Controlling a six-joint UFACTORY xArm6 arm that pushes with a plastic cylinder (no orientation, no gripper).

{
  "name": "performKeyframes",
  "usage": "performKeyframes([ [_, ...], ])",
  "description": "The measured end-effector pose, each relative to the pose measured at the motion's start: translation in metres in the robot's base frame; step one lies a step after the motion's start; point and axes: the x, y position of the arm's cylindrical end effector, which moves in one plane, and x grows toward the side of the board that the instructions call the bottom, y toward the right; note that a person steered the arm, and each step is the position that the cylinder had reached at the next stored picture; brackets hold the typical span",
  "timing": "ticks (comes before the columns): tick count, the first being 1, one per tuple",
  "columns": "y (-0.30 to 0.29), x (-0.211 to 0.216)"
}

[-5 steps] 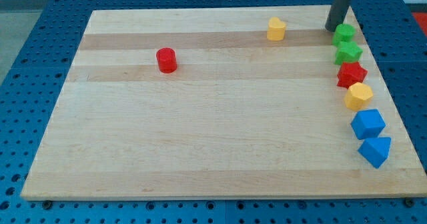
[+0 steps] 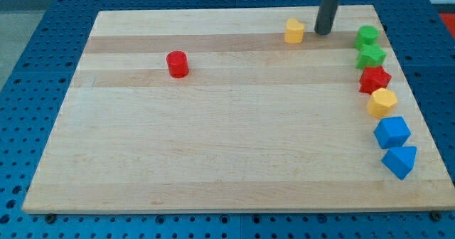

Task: Move the yellow heart above the green circle

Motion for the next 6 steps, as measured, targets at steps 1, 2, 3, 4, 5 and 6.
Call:
performKeyframes([
  [1, -0.032, 0.016],
  [2, -0.065, 0.033],
  [3, -0.085, 0.041],
  [4, -0.085, 0.048],
  [5, -0.086, 0.075],
  [6, -0.103, 0.066],
])
